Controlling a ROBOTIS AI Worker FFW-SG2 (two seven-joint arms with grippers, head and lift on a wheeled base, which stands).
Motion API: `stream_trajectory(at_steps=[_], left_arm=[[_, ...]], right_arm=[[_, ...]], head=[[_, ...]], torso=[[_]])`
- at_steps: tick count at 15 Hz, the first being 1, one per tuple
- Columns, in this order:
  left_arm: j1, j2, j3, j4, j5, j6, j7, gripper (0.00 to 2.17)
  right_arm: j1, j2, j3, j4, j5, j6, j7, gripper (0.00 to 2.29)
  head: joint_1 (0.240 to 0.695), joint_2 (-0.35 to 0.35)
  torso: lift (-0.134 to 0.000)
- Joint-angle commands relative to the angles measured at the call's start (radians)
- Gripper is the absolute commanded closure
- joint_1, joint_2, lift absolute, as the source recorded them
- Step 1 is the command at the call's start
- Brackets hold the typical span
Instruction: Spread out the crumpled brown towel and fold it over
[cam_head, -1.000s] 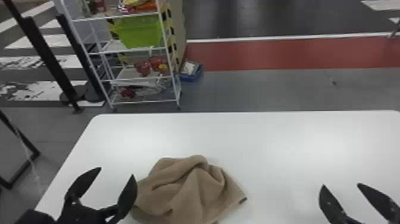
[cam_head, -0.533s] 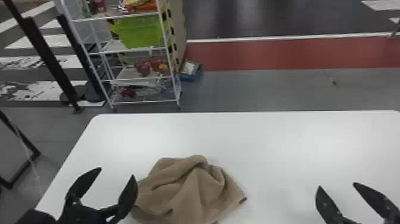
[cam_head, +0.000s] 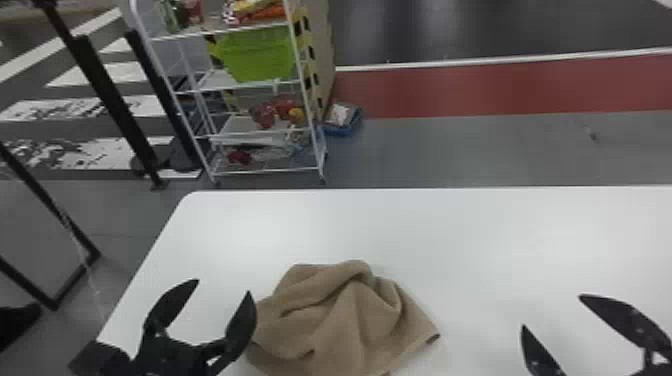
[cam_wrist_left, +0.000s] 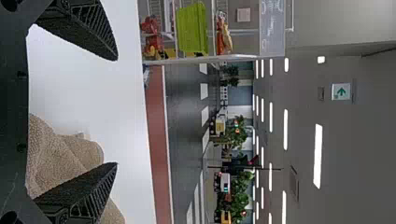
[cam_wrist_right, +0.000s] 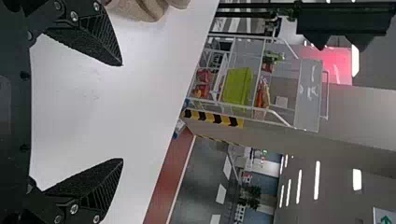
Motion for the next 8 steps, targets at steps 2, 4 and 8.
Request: stream_trajectory(at_steps=[2,4,8], left_arm=[[-0.003,-0.003,0.005,0.007,0.004,0.000,0.000,0.08],[-0.005,-0.003,0.005,0.007,0.002,0.000,0.000,0.08],[-0.009,-0.003,0.005,0.007,-0.001,0.003,0.001,0.08]], right_arm=[[-0.040,0.001,0.054,0.034,0.213,-0.013,0.006,0.17],[-0.054,0.001,0.092,0.038,0.279,-0.009,0.043,0.17],[-0.103,0.001,0.189,0.040,0.464,0.086,0.132,0.17]], head=[[0.695,0.232],[0.695,0.260],[0.695,0.332]], torso=[[-0.122],[-0.122],[-0.122]])
